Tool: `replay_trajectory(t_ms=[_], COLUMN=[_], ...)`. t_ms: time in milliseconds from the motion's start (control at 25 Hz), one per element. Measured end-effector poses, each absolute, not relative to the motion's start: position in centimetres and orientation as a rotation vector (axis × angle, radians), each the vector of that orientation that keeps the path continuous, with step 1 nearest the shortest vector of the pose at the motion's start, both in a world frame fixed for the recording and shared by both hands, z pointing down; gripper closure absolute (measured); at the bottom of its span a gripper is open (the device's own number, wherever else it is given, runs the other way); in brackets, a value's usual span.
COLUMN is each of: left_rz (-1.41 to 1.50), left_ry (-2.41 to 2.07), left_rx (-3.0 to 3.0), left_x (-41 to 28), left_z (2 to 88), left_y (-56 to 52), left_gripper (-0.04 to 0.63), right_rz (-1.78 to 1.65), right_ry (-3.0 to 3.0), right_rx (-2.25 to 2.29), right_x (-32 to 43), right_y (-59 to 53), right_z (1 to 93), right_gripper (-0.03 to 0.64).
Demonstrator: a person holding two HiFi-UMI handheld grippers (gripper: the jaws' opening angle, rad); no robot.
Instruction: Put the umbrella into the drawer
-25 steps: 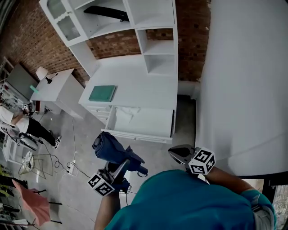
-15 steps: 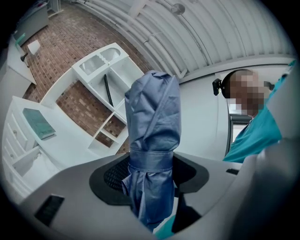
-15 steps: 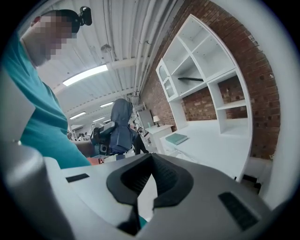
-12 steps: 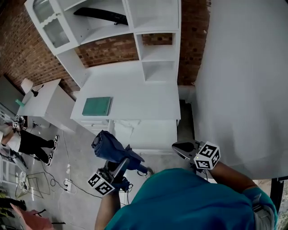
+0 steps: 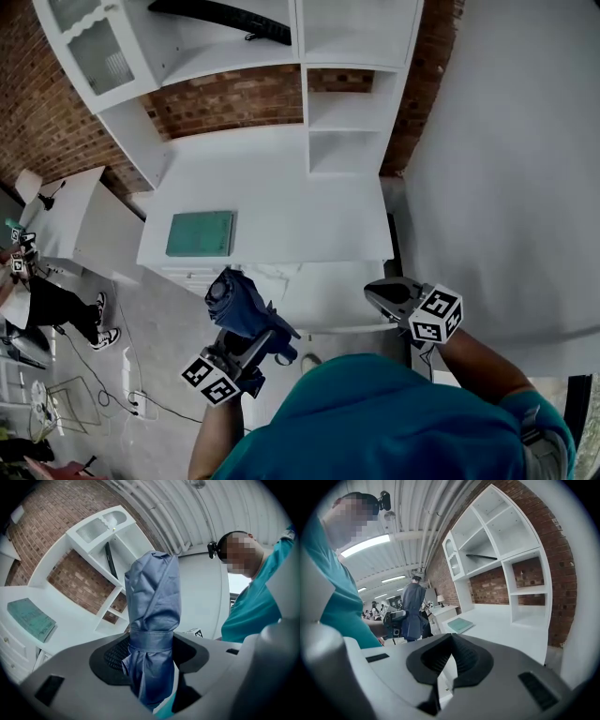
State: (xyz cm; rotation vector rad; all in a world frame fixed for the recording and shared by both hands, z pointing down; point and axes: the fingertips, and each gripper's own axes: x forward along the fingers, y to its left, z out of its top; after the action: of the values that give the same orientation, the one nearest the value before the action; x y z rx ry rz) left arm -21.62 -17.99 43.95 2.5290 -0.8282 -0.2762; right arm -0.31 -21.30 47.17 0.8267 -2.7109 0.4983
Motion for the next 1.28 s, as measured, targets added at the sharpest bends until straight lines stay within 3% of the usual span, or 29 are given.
replay_trajectory(t_ms=[760,1280], left_rz=[-0.061,0.428], left_ry=[-1.152,-1.112], left_rx=[2.472,2.556], left_x=[-18.9,-16.9], left_z=[47.3,52.9], left_y=[-22.3,-26.6], left_gripper=[0.341,0.342], right_rz=[0.473,0.496], right_ry=[-2.746,-2.731], right_rx=[0.619,0.672], right_x=[3.3,5.1], right_y=[-28.5,-31.7], right_z=[48.6,50.7], right_gripper=[0.594,0.594])
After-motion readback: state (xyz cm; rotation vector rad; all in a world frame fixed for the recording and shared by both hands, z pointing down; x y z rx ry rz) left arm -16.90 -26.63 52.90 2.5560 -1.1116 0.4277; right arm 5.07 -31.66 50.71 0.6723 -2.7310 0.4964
